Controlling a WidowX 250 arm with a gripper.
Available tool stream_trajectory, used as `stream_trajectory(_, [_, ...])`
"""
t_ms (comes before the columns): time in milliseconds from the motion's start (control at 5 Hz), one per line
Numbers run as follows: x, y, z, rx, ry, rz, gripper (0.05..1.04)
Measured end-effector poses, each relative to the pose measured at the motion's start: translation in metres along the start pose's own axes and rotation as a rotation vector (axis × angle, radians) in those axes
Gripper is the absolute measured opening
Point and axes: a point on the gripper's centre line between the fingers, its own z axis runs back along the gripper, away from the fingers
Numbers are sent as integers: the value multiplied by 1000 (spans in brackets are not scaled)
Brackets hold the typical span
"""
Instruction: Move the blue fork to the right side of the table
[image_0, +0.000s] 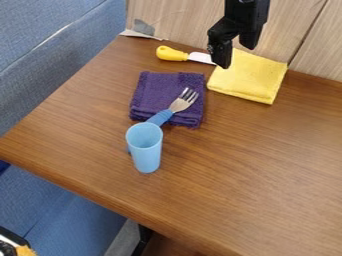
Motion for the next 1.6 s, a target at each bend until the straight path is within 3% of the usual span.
stream_trajectory(200, [2,-6,-16,-39,-14,11,999])
stream_trajectory(400, [3,-11,-20,-9,-27,106,999])
stream_trajectory(600, [-3,-12,-9,41,-21,207,999])
stream_trajectory(1000, [-10,-43,31,189,-31,713,999])
stream_trajectory(1200, [-10,-70,45,195,-3,979,999])
stream_trajectory(1400, [-12,-88,47,154,86,1186,999])
stream_trajectory(1600, [-17,-104,43,75,138,1287,999])
